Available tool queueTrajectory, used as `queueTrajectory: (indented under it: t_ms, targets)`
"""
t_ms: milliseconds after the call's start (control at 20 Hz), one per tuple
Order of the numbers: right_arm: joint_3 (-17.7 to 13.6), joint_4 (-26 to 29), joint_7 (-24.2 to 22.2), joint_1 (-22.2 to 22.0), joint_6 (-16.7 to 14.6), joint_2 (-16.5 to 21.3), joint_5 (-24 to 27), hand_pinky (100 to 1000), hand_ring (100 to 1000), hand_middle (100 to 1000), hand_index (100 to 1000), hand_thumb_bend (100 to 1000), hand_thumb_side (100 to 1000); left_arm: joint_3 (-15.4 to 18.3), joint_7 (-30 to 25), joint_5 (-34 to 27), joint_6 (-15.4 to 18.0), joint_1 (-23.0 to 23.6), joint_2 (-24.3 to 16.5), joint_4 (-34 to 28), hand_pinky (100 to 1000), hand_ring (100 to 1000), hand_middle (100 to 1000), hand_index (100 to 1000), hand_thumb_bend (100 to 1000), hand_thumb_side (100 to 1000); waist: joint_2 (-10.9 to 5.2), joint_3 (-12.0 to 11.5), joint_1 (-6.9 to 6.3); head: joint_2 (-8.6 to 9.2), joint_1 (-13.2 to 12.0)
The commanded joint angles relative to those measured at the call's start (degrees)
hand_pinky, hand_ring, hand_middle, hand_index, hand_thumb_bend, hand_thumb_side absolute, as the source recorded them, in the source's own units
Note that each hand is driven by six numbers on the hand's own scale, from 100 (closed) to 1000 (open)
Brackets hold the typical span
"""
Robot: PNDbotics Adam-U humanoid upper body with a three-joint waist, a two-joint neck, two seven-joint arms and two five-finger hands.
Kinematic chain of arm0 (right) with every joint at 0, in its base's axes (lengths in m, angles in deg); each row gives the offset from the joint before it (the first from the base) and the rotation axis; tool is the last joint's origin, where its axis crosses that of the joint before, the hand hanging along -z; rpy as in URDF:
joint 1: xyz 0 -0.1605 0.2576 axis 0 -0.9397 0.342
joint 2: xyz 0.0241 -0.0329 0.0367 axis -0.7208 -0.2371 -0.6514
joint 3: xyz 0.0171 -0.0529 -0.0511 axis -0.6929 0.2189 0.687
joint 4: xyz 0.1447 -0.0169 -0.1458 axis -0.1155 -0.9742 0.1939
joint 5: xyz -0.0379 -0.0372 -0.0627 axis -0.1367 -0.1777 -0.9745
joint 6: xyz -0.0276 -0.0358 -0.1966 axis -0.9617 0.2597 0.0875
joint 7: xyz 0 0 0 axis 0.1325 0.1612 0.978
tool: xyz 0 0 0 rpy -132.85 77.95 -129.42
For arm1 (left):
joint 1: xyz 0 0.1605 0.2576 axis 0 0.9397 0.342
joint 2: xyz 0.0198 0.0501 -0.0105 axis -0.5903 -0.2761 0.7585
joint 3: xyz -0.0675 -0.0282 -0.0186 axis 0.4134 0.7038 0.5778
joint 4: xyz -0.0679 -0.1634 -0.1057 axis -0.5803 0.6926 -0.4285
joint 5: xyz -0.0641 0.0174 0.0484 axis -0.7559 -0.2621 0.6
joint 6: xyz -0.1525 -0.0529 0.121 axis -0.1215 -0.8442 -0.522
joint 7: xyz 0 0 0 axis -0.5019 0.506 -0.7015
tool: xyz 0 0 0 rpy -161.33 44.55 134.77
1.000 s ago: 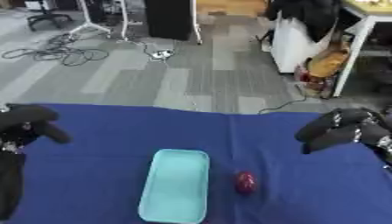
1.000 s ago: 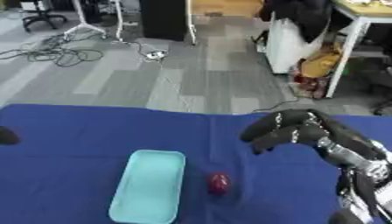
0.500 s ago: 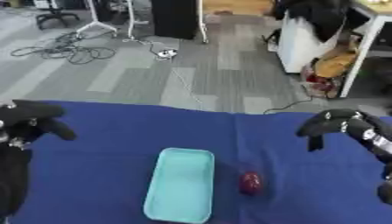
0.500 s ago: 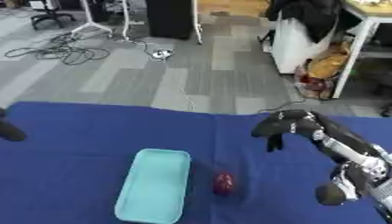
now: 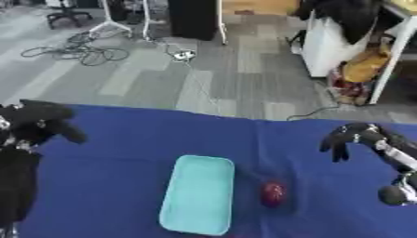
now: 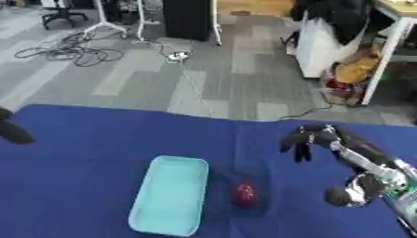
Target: Pick up objects on the table and place them in the box.
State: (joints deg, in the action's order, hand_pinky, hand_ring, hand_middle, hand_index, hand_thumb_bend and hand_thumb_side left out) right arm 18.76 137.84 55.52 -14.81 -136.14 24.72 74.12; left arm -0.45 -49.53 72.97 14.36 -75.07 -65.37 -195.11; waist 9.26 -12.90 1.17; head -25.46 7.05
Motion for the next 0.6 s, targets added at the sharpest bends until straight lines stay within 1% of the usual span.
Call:
queueTrajectory:
  t_ms: [50,250,450,600]
  targets:
    - [-1.10,-1.57,-1.50,1.35,-4.84,0.32,-2.36,316,452,651,844,612,1000,0.16,-0.13,-0.47,0.05,-1.17,-0.45,-0.84,467,496,616,734,430,815,-0.74,-0.17,0.00,0.57,-0.02]
    - [-0.87,-2.97,4.24,1.70,-4.84,-0.36,-7.12,316,451,654,837,603,987,0.15,-0.18,-0.56,0.13,-1.52,-0.35,-0.84,467,497,617,734,429,815,-0.68,-0.34,0.12,0.86,0.08]
    - [0.05,-3.94,9.68,2.16,-4.84,-1.50,-11.88,319,452,644,821,603,982,0.09,-0.28,-0.62,0.16,-1.65,-0.30,-0.84,467,497,616,734,429,814,-0.57,-0.47,0.11,2.17,1.29]
    - [0.98,-4.94,12.48,2.24,-4.83,-2.87,-14.93,317,446,635,828,608,968,0.07,-0.33,-0.67,0.14,-1.67,-0.25,-0.84,467,497,617,734,429,815,-0.57,-0.60,0.08,2.85,2.14]
